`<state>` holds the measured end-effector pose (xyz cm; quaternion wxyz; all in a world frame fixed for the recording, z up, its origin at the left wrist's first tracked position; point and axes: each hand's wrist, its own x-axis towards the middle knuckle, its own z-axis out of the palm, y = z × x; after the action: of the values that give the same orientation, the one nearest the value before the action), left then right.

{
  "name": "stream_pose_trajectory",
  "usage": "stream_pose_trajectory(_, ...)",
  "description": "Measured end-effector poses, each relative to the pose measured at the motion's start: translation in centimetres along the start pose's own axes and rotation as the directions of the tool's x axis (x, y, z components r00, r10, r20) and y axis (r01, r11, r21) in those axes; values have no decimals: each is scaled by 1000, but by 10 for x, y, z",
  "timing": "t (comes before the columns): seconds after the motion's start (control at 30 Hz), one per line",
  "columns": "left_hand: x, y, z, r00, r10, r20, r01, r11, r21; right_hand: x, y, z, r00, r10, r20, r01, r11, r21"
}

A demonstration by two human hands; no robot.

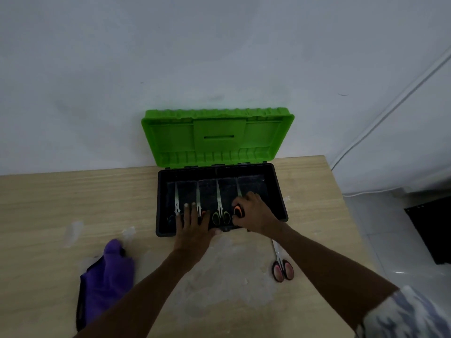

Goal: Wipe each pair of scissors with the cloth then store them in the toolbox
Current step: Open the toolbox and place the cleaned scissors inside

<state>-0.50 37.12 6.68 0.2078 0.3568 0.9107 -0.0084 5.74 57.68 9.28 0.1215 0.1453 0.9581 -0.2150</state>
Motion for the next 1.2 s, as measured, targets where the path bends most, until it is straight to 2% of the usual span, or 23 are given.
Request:
stream_pose_trajectory(0.27,3,1,4,998,31,-50,-32,999,-27,28,3,18,979,121,161,-108,990,-85)
stream_pose_trajectory(0.37,4,1,4,997,33,-64,-35,999,-31,28,1,25,970,182,158,-182,983,-18)
stream_pose_trajectory(0.5,4,-1,7,999,23,-45,-25,999,-35,16,6,24,986,162,37,-164,984,64)
stream_pose_trajectory(0.6,2,-1,3,999,17,-41,-19,999,-39,-6,17,16,987,58,-152,-43,994,97)
stream_pose_trajectory(0.67,0,0,5,996,29,-87,-34,998,-54,-26,27,9,955,-10,-295,32,997,69)
stream_pose_trajectory(0.73,-2,5,3,997,10,-72,-16,996,-90,-50,39,4,916,-38,-400,57,998,36)
stream_pose_trajectory(0.83,-4,24,1,994,12,-107,-25,992,-123,-88,55,5,891,-17,-454,49,997,59)
stream_pose_trajectory(0.9,-2,41,0,985,65,-160,-86,988,-130,-111,64,15,909,24,-415,15,996,92)
stream_pose_trajectory(0.97,-1,61,-1,981,126,-144,-144,982,-125,-130,71,33,952,86,-294,-63,994,87)
stream_pose_trajectory(1.03,-2,77,3,980,167,-110,-176,981,-82,-147,76,54,976,157,-151,-157,988,14)
stream_pose_trajectory(1.1,-7,85,9,981,175,-82,-176,984,-3,-160,77,74,983,177,-57,-181,979,-90)
stream_pose_trajectory(1.2,-9,85,13,982,184,-41,-181,981,72,-174,69,93,987,161,-13,-161,973,-163)
